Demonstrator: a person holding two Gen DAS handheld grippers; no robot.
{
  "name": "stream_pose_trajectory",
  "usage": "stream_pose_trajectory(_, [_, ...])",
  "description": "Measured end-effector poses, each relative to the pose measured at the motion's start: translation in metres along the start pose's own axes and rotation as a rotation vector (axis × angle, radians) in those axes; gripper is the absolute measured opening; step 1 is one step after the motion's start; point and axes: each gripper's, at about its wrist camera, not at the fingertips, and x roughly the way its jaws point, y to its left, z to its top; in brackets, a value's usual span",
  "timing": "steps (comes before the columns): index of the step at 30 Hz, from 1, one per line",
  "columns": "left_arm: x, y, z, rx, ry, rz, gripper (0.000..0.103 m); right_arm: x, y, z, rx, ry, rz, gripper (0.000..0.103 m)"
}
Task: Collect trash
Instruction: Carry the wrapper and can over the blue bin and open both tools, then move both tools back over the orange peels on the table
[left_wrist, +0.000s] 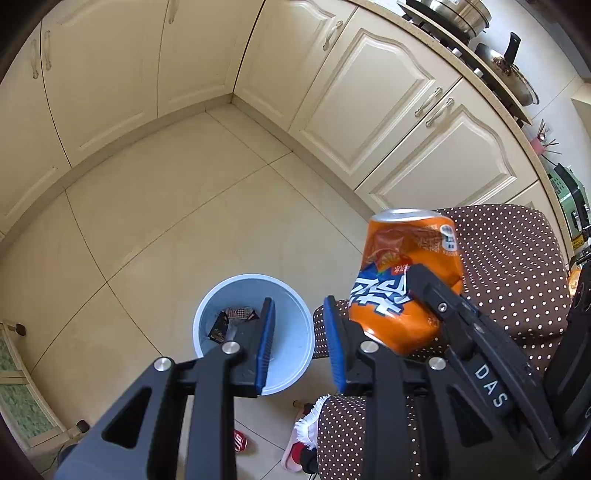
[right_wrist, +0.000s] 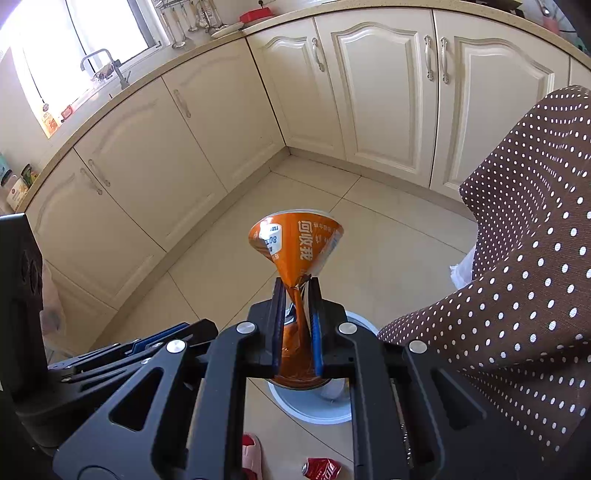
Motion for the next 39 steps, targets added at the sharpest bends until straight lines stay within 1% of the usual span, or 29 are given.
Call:
stream_pose_trajectory(6, [-0.005, -0.003, 0.0, 0.006, -0.013, -0.005, 0.028, 0.001, -0.002, 0.001, 0.016, 0.016, 0.005, 0.015])
stream_pose_trajectory(7, [-0.007, -0.005, 0.0, 0.009, -0.019, -0.005, 0.028, 0.0, -0.002, 0.001, 0.017, 0.016, 0.005, 0.016])
stream_pose_trajectory(8, [-0.009, -0.006, 0.0, 0.011, -0.024, -0.008, 0.029, -0.001, -0.002, 0.001, 0.018, 0.016, 0.0, 0.021])
stream_pose_trajectory(15, [-0.033, -0.021, -0.002, 0.035, -0.078, -0.007, 0.03, -0.028, 0.0, 0.006, 0.003, -0.035, -0.017, 0.024])
stream_pose_trajectory(19, [-0.063, -0.042, -0.005, 0.077, -0.145, -0.021, 0.03, -0.066, 0.004, 0.014, -0.019, -0.11, -0.032, 0.024])
stream_pose_trajectory(23, [-0.096, -0.066, -0.01, 0.126, -0.209, -0.04, 0.03, -0.111, 0.004, 0.019, -0.024, -0.192, -0.052, 0.028])
stream_pose_trajectory(25, [-0.111, -0.079, -0.014, 0.152, -0.239, -0.047, 0.03, -0.136, 0.001, 0.019, -0.017, -0.234, -0.06, 0.033])
stream_pose_trajectory(27, [-0.129, -0.096, -0.019, 0.186, -0.276, -0.045, 0.031, -0.162, -0.004, 0.018, -0.009, -0.279, -0.07, 0.044])
stream_pose_trajectory(31, [-0.159, -0.129, -0.035, 0.258, -0.338, -0.049, 0.036, -0.208, -0.017, 0.013, 0.011, -0.351, -0.088, 0.044])
stream_pose_trajectory(33, [-0.173, -0.148, -0.045, 0.292, -0.364, -0.06, 0.041, -0.233, -0.027, 0.009, 0.022, -0.389, -0.107, 0.045])
stream_pose_trajectory(34, [-0.18, -0.161, -0.05, 0.313, -0.374, -0.071, 0.042, -0.244, -0.033, 0.006, 0.03, -0.404, -0.116, 0.045])
stream_pose_trajectory(37, [-0.187, -0.192, -0.062, 0.363, -0.381, -0.089, 0.046, -0.273, -0.054, -0.001, 0.059, -0.44, -0.153, 0.046])
stream_pose_trajectory(39, [-0.19, -0.219, -0.071, 0.411, -0.377, -0.114, 0.048, -0.29, -0.071, -0.008, 0.085, -0.456, -0.18, 0.046])
